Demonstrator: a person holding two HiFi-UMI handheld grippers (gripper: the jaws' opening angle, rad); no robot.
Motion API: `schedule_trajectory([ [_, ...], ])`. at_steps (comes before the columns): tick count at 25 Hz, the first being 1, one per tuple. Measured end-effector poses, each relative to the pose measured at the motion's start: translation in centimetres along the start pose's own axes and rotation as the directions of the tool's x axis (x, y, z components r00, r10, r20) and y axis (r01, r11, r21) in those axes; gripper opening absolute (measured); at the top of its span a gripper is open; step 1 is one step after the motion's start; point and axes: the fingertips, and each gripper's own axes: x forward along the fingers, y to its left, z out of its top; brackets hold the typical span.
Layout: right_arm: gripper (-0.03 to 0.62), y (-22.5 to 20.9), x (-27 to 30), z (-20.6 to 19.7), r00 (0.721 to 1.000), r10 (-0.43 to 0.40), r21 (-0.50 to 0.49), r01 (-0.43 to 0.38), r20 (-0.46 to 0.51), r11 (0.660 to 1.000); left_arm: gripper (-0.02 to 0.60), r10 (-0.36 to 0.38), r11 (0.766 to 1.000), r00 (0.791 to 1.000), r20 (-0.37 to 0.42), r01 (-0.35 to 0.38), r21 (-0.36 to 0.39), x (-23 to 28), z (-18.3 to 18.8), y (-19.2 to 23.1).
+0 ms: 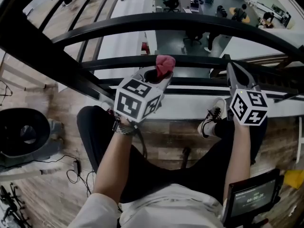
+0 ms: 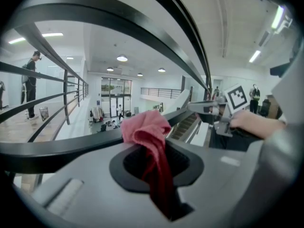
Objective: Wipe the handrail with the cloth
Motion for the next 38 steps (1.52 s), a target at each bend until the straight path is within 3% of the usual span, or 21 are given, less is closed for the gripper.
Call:
schedule_trajectory([
  [18, 0.002, -7.2, -2.5, -2.0, 0.994, -0.103, 0.061, 0.104, -0.022, 0.993, 0.064, -0.132, 0.989, 0.991, 0.011, 0.131, 0.070, 6.7, 3.3, -7.7],
  [38, 0.002, -10.2, -4.2, -3.5, 0.989, -0.150, 0.118, 0.150, -0.007, 0.982, 0.064, -0.164, 0.978, 0.983, 0.088, 0.150, 0.144, 11.7, 4.4, -12.3],
])
